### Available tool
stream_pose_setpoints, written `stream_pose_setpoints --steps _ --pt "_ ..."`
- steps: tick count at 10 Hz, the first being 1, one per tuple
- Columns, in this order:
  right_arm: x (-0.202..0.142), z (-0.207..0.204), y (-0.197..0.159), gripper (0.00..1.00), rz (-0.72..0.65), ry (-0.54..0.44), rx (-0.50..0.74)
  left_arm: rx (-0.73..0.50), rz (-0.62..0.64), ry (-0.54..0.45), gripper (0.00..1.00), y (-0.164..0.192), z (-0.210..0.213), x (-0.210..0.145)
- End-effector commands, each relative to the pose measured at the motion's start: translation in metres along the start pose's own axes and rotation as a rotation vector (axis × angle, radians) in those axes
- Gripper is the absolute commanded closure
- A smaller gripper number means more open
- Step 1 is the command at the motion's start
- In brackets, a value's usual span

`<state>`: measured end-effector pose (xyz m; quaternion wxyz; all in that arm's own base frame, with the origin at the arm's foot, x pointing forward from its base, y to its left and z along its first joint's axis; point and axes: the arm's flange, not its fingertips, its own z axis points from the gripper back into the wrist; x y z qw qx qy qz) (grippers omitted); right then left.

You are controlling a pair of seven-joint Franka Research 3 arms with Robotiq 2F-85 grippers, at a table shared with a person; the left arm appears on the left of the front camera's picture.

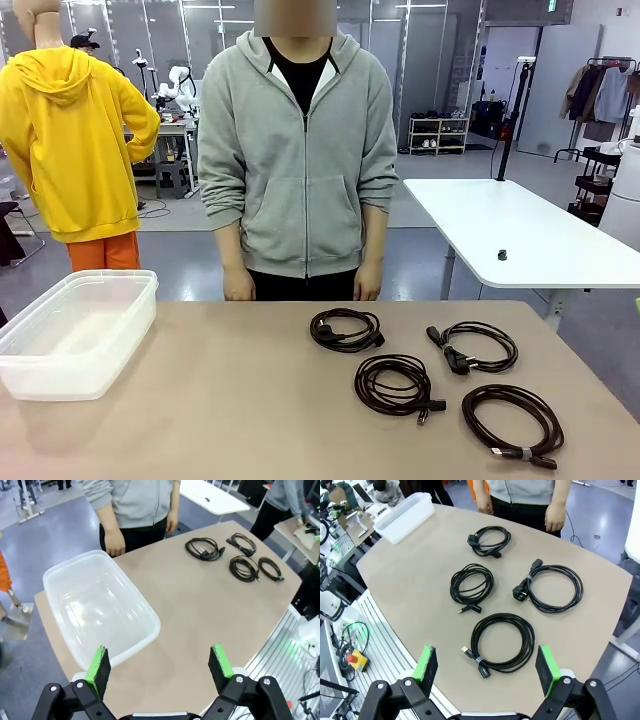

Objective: Organize and store the cables.
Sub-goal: Place the Power Cable into the Organizing box.

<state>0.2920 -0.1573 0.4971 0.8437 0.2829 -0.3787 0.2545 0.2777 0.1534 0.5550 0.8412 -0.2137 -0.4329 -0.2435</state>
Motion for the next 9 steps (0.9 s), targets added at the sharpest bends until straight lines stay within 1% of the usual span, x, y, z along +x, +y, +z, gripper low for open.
stream_pose_setpoints --steps 1,9 --pt "-0.0008 0.0020 -0.0003 0.00 0.010 0.006 -0.005 0.006 -0.018 0.002 0.00 -0.0019 0.0036 0.0005" --pt "-0.0008 0.0020 -0.0003 0.00 0.010 0.006 -0.005 0.006 -0.018 0.002 0.00 -0.0019 0.0036 0.0005"
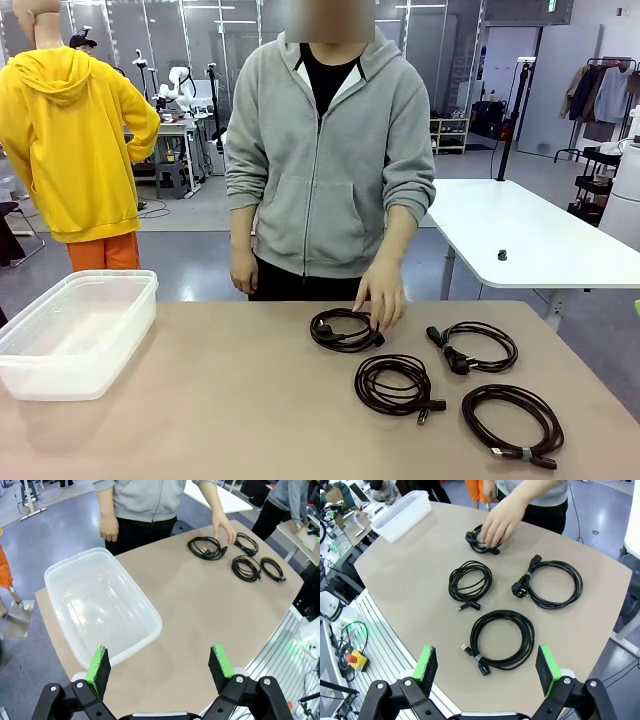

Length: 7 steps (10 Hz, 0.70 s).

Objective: Organize and store the cables.
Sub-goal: Place the Power Cable into the Organizing box.

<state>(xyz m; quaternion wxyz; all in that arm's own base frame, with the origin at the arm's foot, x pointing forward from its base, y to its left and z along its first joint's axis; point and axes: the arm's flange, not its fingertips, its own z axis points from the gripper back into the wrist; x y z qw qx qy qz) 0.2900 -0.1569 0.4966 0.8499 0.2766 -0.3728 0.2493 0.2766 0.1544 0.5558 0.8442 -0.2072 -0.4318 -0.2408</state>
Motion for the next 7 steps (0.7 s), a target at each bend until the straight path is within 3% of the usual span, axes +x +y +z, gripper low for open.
stream_pose_setpoints --steps 1,7 --pt "0.0008 0.0014 -0.0018 0.00 0.020 -0.009 0.010 -0.008 -0.019 -0.005 0.00 -0.0019 0.0019 0.0006" --pt "0.0008 0.0014 -0.0018 0.00 0.020 -0.009 0.010 -0.008 -0.019 -0.005 0.00 -0.0019 0.0019 0.0006"
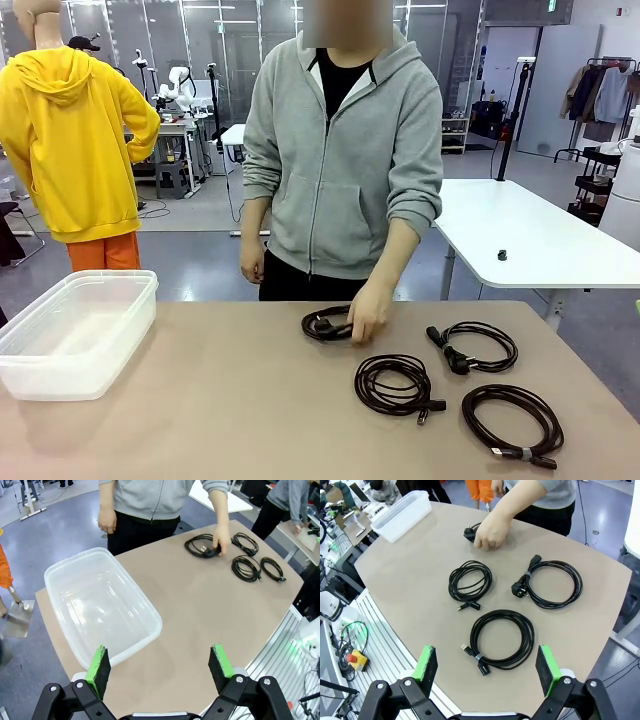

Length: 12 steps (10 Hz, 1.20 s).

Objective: Organize and store the cables.
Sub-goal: Place the Power Cable into the Organizing box.

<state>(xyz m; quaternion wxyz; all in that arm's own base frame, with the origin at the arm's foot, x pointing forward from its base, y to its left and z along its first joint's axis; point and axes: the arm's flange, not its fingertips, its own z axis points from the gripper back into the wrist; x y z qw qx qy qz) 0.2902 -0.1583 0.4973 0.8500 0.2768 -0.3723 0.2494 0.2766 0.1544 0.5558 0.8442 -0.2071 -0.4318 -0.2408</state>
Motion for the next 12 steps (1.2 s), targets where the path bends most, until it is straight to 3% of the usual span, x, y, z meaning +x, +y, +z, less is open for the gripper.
stream_pose_setpoints --steps 1,12 --pt "0.0003 0.0002 -0.0009 0.00 0.020 -0.010 0.010 -0.008 -0.019 -0.005 0.00 -0.0019 0.0019 0.0005" --pt "0.0003 0.0002 -0.0009 0.00 0.020 -0.010 0.010 -0.008 -0.019 -0.005 0.00 -0.0019 0.0019 0.0005"
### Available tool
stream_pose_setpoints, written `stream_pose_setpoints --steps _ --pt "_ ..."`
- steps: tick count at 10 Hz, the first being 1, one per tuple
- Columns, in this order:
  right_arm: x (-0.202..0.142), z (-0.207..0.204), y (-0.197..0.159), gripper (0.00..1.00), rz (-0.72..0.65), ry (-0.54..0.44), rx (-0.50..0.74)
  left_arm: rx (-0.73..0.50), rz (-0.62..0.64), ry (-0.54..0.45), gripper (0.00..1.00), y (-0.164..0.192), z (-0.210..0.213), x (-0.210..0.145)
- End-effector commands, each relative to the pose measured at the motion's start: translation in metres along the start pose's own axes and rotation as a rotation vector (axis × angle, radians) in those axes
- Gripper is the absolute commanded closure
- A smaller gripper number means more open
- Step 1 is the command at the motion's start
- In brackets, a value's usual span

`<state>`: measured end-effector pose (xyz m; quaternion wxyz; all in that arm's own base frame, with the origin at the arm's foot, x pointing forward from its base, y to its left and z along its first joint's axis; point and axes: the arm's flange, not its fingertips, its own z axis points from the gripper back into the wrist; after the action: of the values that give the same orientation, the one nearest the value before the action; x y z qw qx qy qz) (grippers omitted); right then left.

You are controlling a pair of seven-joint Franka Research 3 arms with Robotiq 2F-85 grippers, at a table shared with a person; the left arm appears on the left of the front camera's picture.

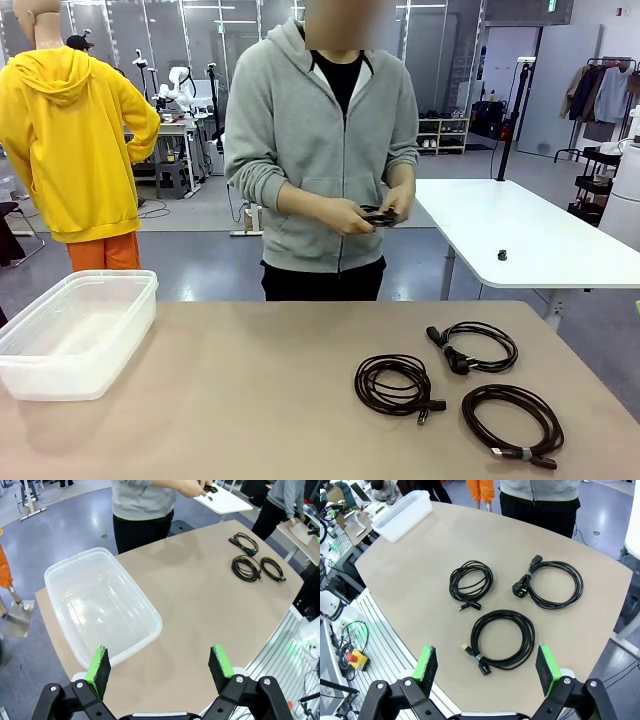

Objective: Organize and store the cables.
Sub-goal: Place the Power Cable into the Organizing box.

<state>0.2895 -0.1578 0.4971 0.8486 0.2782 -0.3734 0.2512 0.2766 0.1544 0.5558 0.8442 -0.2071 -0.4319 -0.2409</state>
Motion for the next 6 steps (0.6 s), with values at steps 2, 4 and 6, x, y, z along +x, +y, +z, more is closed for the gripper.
stream_pose_setpoints --steps 2,4,6 --pt "0.001 0.000 -0.002 0.00 0.017 -0.007 0.006 -0.008 -0.019 -0.005 0.00 -0.002 0.002 0.001" --pt "0.026 -0.020 -0.001 0.00 -0.060 0.099 -0.046 -0.008 -0.019 -0.005 0.00 -0.002 0.002 0.001" --pt "0.077 -0.079 0.006 0.00 -0.112 0.269 -0.119 -0.008 -0.019 -0.005 0.00 -0.002 0.002 0.001"
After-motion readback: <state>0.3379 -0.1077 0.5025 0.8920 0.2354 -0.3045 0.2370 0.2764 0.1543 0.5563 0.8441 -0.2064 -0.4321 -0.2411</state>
